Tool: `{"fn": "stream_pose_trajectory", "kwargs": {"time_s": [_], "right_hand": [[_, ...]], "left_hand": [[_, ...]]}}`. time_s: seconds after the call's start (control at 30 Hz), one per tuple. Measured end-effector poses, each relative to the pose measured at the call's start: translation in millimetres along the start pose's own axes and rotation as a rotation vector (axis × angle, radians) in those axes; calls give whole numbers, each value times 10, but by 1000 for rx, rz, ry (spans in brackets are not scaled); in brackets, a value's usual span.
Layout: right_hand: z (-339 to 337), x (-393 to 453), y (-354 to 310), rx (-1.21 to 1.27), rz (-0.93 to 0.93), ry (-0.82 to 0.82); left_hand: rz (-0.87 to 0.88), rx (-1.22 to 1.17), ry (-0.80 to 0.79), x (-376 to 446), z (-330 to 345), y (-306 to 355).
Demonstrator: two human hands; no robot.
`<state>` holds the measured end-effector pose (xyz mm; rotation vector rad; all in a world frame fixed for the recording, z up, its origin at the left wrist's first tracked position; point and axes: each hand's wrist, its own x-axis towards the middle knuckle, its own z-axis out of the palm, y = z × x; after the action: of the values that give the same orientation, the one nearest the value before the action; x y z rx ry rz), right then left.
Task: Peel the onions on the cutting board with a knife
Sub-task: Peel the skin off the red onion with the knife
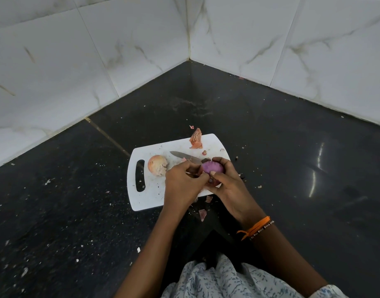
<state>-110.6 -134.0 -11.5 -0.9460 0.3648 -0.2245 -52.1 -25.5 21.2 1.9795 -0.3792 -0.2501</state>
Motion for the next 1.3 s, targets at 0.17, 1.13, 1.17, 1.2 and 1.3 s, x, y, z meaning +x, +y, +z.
{"fn": "stream_pose_trajectory", "kwargs": {"time_s": [0.17, 1.13, 1.17, 1.2, 1.3], "right_hand": [[-1, 3, 21, 40, 19, 3], [-37, 68, 12, 120, 18, 105], [-41, 75, -7, 128, 16, 105], [-42, 79, -21, 134, 12, 102], [-37, 70, -22, 123, -8, 94]], "left_hand": [[-20, -39, 37, 32, -44, -55], [189, 90, 136, 47, 24, -151], [161, 64, 144, 50, 9, -150], [140, 27, 151, 47, 2, -139], [148, -75, 134, 6, 22, -67]]}}
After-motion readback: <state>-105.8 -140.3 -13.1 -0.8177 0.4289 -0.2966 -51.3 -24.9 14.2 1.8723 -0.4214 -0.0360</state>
